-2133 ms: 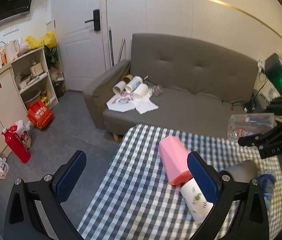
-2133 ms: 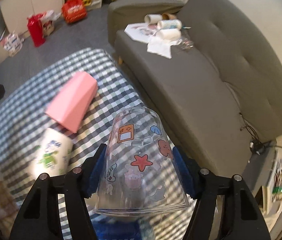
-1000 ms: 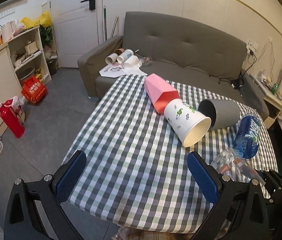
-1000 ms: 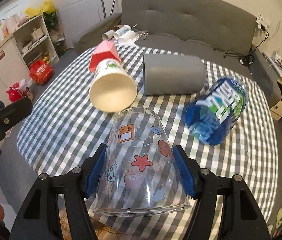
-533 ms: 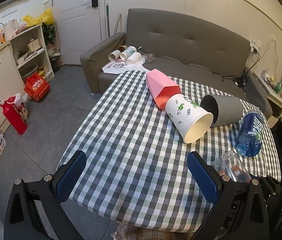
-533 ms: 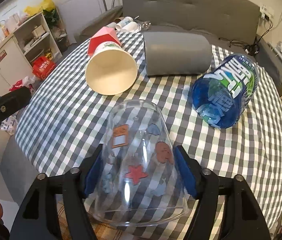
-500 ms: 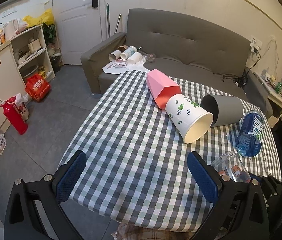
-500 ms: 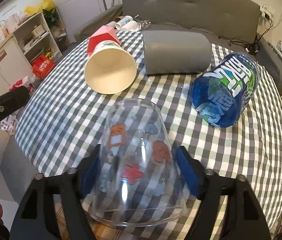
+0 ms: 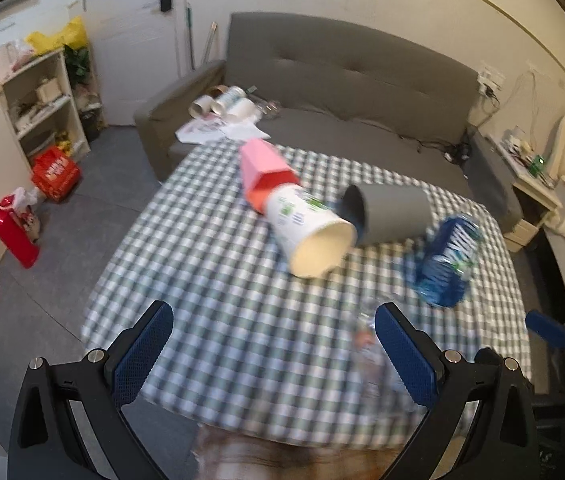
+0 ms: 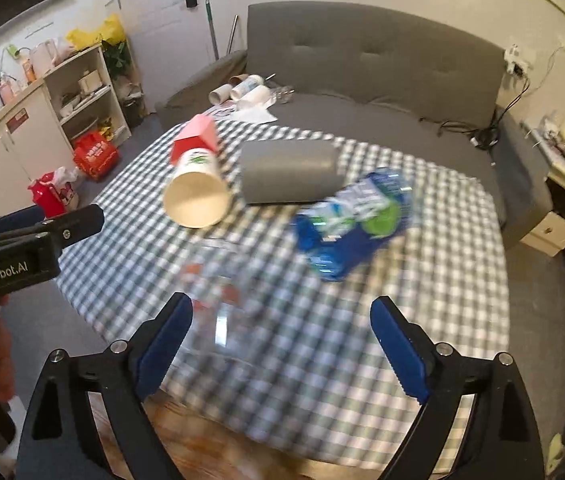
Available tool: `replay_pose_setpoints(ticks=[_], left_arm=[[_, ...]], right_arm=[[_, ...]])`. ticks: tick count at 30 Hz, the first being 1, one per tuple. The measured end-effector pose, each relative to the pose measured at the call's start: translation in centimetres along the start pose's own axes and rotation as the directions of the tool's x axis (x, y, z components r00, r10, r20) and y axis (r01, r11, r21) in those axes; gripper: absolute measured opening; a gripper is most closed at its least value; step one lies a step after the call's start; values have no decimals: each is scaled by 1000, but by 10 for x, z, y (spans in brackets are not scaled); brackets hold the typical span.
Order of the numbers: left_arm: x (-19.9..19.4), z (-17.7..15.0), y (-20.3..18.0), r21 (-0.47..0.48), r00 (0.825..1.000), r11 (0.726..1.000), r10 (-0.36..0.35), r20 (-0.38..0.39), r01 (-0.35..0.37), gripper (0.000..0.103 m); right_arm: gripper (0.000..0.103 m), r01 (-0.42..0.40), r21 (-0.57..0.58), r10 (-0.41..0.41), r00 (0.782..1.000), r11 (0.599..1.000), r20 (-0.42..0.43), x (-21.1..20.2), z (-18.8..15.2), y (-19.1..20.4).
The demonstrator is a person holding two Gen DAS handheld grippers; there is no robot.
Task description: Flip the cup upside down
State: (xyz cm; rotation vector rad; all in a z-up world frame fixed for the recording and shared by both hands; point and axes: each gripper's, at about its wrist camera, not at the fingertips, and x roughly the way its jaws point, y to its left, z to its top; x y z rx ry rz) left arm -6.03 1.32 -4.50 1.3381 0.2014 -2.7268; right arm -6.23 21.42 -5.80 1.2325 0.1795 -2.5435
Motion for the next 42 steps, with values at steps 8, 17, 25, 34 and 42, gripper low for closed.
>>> replay_pose_setpoints(ticks=[8,17,25,34,42], left_arm=[[36,1,-42,-32,979,998,-63,-192,58,103],[91,15,-50,-124,914,989,-125,-385,83,103],[119,9,-51,-140,856,983,-174,-487,120,95],[113,11,-49,-155,826,972,-232,-514,176,67],[81,37,-53,-56,915,981,-193,-356,185,66]], right_arm=[[91,70,61,-70,998,996,2,-13,-15,-58],[91,90,129,-86,996,988,-39,7,-27,-92],[91,80,132,-74,996,988,-51,22,-26,-93],[91,83,123,-77,996,989,-49,25,-24,-86],[91,84,110,-80,996,990,-46,24,-24,-78]])
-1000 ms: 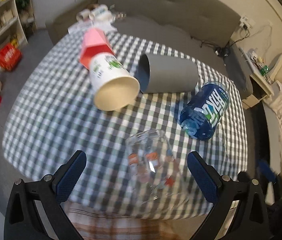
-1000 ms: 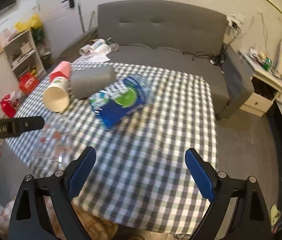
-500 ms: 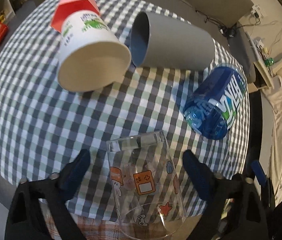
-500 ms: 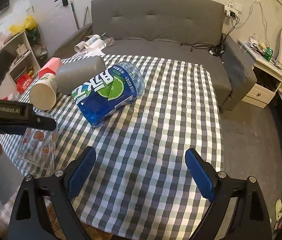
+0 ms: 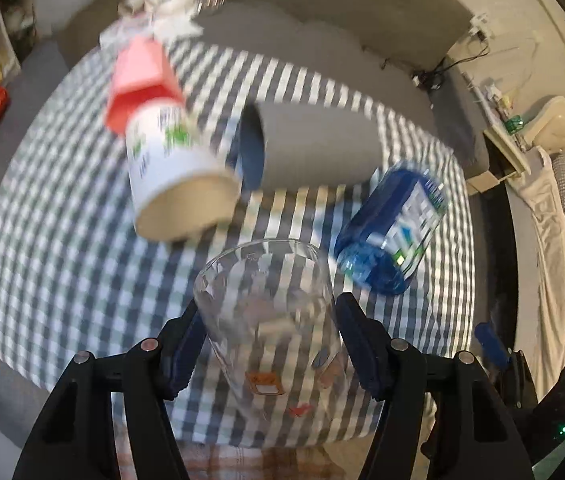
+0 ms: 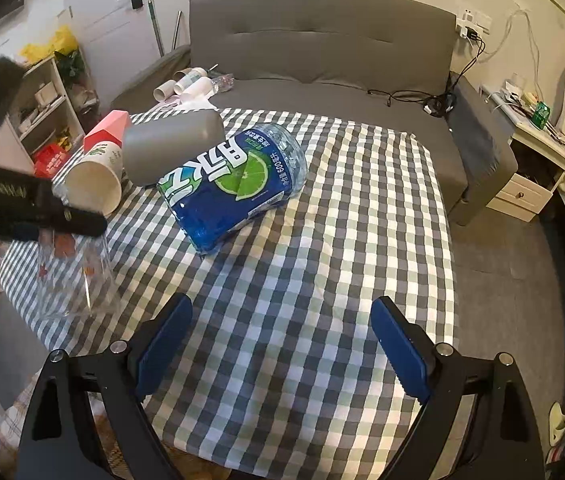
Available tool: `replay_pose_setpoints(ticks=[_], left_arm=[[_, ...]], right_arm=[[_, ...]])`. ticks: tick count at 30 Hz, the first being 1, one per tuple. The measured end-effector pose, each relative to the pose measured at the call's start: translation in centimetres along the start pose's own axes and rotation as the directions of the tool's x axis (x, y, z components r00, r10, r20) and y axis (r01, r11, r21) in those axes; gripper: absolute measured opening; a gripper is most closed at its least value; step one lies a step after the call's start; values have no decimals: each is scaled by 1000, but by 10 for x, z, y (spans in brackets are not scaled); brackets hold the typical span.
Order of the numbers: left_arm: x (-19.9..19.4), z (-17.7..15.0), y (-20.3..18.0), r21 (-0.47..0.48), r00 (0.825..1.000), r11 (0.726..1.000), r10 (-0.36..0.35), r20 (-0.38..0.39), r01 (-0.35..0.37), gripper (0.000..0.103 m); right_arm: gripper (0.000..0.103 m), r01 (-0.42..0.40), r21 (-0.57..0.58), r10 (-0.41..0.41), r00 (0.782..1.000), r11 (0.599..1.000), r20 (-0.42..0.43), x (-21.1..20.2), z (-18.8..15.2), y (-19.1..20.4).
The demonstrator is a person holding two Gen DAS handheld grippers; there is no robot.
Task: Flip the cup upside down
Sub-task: 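Lower the clear cup rim-down onto the tablecloth with the left gripper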
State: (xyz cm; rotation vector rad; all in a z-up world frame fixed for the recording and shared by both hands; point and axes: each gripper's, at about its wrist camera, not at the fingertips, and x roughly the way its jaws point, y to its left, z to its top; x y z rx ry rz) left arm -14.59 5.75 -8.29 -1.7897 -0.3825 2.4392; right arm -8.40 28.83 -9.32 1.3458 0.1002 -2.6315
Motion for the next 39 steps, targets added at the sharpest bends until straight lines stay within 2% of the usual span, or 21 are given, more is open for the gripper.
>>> replay_pose_setpoints(ticks=[4,8,14,25,31,39], left_arm=[[-6,7,-11,54,995,998,28,91,-33,65],[-11,3,-19,113,979,991,42,199,-66,65],[-7,4,-36,194,964,972,85,250,-136,64],[19,-1,-48,272,976,944,148,160,-188,64],[25,4,-53,273,972,940,166,164,-207,64],[29,8,-57,283,970,937,156,185,-204,64]], right_arm=[[91,4,-1,-4,1000,1000,2,0,-1,0],[91,7,4,-7,1000,1000,-5,4,-2,-1],[91,9,15,-9,1000,1000,-16,9,-5,-6],[91,5,29,-5,1000,1000,-25,17,-6,-10],[91,4,36,-3,1000,999,-31,19,-8,-12],[91,10,45,-9,1000,999,-23,18,-8,-18]])
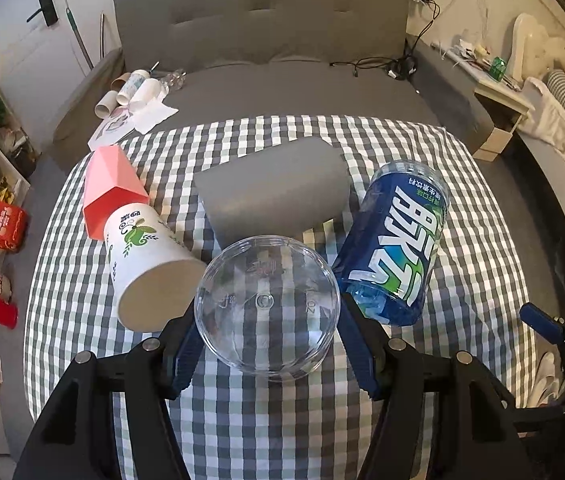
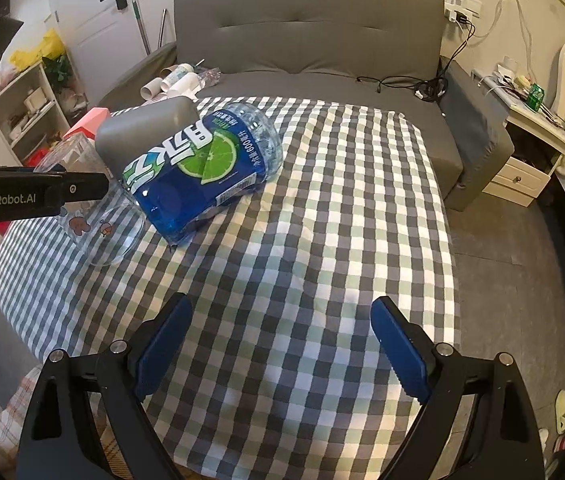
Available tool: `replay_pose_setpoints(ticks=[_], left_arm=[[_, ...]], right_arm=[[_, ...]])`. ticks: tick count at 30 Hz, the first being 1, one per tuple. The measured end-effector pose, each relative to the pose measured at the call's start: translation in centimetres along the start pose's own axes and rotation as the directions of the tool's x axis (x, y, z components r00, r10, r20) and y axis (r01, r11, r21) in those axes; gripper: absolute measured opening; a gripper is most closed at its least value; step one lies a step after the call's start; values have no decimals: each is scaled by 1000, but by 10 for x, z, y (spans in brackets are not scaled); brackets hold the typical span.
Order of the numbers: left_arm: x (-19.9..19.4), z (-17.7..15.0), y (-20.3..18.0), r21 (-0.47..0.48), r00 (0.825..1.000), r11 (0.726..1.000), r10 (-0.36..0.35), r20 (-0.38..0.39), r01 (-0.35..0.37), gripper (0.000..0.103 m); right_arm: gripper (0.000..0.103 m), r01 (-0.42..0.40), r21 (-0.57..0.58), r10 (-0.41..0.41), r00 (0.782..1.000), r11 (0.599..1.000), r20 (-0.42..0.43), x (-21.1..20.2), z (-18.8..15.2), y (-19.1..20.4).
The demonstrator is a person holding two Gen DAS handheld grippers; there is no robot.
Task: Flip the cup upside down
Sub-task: 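Lower the clear cup rim-down onto the tablecloth with the left gripper, then open the left gripper and pull it back from the cup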
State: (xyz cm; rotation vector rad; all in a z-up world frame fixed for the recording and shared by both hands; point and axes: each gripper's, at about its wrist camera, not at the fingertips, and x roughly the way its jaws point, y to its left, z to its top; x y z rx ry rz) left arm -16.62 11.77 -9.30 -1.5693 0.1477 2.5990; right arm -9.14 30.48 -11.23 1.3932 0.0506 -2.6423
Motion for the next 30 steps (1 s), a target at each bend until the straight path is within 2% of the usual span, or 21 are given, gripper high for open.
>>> replay_pose_setpoints(ticks=[15,21,30], left_arm=[[1,-5,3,-36,1000,999,-24,-6,24,66],[-10,-1,3,-54,999,998,-43,23,44,75],[-38,4,3,-56,992,995,-72,101,78,77]], right_arm=[[91,5,1,-5,1000,1000,15,-8,2,-2],[91,13,2,-13,1000,1000,26,-17,2,-2],[91,37,4,-37,998,999,58,-40,2,-4]])
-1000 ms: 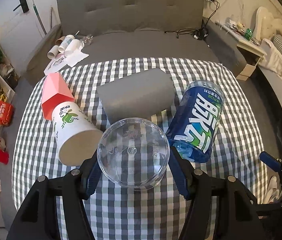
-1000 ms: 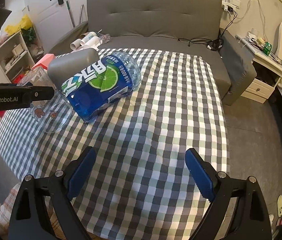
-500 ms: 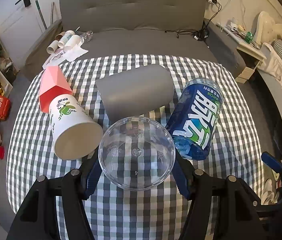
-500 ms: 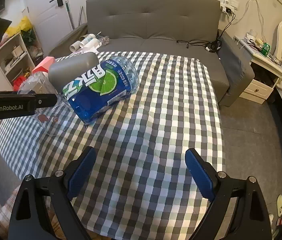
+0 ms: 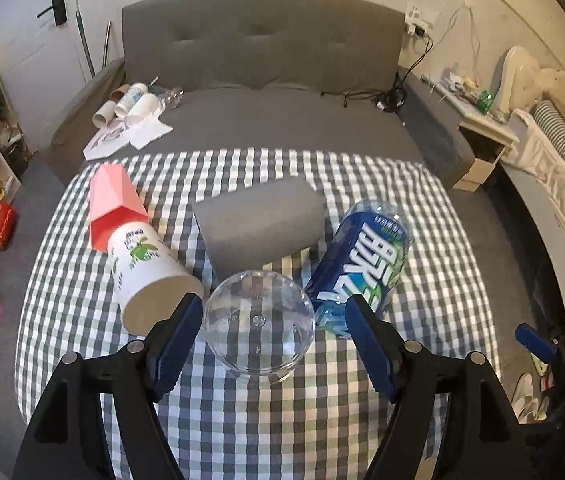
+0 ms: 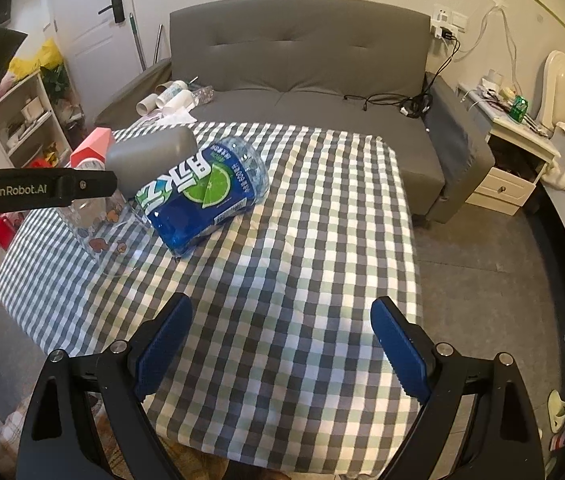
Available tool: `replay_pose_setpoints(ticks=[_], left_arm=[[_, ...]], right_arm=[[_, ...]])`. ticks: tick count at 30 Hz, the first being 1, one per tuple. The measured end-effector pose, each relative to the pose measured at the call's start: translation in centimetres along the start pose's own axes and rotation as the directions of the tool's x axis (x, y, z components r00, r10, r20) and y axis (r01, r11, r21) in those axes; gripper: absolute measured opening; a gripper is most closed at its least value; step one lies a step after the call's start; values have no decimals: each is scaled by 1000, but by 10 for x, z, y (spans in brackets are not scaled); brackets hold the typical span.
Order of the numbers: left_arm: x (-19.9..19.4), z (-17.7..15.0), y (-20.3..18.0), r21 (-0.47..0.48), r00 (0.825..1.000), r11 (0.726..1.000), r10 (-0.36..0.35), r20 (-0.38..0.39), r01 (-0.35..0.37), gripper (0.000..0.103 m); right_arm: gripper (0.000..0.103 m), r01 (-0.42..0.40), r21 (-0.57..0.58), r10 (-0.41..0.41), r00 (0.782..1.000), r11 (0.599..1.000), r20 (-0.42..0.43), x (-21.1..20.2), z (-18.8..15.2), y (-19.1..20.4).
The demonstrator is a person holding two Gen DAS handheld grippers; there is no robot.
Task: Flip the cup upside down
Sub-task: 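Open the left gripper and pull it back from the cup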
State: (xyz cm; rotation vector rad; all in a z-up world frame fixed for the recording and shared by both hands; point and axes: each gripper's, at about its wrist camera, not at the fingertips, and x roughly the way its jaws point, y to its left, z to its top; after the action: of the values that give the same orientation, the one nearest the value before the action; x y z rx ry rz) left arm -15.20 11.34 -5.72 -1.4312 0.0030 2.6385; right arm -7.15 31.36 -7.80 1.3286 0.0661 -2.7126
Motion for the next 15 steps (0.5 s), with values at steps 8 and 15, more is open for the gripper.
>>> replay_pose_setpoints(ticks=[8,15], left_arm=[[-51,-5,9,18,989,999,-41,145,39,81],[-107,-29,25,47,952,998,-57,301,45,86]], right_arm=[[91,-15,15,14,998,1000,60,-31,9,3],[91,-28,7,26,990,1000,139,-64,15,21]])
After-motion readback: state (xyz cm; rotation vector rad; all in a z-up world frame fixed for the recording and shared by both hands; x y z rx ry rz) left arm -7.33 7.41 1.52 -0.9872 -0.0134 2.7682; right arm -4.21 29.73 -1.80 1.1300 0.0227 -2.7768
